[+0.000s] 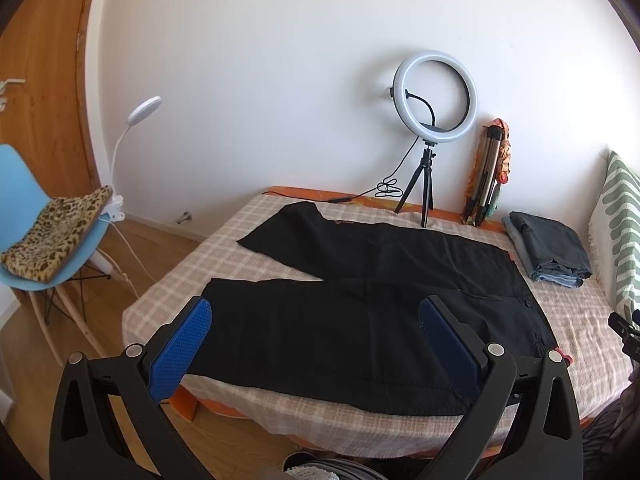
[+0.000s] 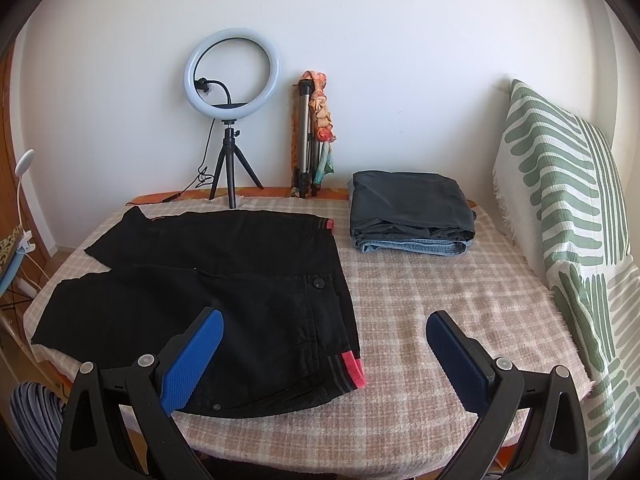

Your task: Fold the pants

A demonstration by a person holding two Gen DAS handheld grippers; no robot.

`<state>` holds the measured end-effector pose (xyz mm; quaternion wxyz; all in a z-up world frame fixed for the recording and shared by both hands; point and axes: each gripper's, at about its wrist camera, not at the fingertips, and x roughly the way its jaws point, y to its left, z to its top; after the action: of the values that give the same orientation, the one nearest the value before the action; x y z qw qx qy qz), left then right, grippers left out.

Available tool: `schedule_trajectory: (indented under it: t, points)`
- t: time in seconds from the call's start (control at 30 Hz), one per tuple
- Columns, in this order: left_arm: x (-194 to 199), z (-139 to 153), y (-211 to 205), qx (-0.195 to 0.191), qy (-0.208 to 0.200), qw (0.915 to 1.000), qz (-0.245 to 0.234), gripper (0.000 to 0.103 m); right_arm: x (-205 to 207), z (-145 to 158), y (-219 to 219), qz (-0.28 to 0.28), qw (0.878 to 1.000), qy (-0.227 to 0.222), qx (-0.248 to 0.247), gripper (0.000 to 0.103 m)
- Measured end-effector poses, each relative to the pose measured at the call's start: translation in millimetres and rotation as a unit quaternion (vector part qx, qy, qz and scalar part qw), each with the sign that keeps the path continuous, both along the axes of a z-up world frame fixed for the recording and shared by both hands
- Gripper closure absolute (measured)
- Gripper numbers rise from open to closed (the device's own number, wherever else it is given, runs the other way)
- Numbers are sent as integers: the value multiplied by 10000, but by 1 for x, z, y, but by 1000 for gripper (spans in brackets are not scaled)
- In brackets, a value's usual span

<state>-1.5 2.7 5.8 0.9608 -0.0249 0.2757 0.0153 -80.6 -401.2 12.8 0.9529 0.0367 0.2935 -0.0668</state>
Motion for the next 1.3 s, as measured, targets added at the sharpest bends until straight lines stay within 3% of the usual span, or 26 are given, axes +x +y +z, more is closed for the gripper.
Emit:
schedule_trajectory:
  t: [1.3]
  points:
    - [-1,0,1,29,-38,10000,27,0,4,2,5,122,9999,54,11,0]
